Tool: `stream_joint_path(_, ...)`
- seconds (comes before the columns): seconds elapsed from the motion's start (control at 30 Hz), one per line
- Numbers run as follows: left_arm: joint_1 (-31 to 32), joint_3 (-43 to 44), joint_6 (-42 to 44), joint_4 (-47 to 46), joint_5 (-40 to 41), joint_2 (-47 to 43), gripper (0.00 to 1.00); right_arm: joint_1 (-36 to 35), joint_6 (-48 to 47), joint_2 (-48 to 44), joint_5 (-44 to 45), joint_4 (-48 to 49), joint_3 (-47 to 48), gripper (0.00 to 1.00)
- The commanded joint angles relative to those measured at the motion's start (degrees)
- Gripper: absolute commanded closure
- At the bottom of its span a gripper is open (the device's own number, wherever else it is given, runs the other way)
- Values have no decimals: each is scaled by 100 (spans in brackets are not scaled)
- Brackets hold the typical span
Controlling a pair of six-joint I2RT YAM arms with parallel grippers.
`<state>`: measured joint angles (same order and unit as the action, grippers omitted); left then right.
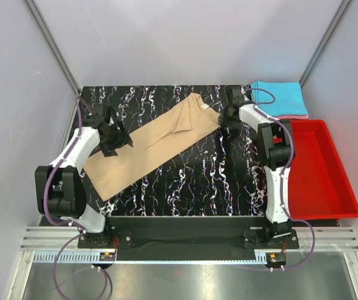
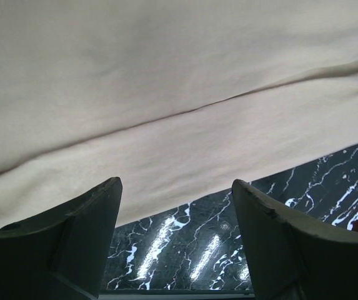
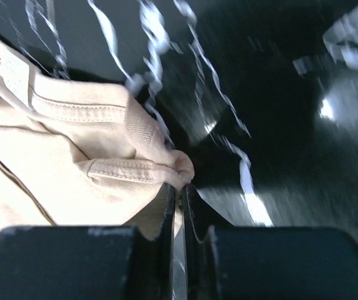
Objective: Fold and stack the t-shirts
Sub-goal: Fold the tshirt
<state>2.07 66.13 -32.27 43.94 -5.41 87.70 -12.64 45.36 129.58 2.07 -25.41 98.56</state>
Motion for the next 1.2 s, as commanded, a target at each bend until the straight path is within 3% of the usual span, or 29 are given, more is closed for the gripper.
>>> stream_joint_path(0.0,189,348,256,-158,-83,115,23,148,-703,523,251,-61,662,92)
stream_joint_path(0.23,935,6,538,-676,-839,572,24,455,-1398,1622,31,-667,2622,86)
stream_joint_path(0.43,1568,-82,529,-589,-629,714,25,702,-1486,1835,-505,-799,3485,71)
stream_joint_path(0.57,1753,-241,573,-712,-548,652,25,702,-1434,1169,-724,-554,2828,60)
stream_joint_path(0.7,2043,-425,626,-642,-216,879,32,702,-1276,526,-909,-395,2177,51)
stream_joint_path(0.87,2158,-1074,47,-956,-425,907,37,702,-1214,-361,-1032,-430,1484,40)
stream_joint_path(1.17,2456,-2068,-1096,-1713,-988,556,37,702,-1153,-1083,-1313,-413,577,34)
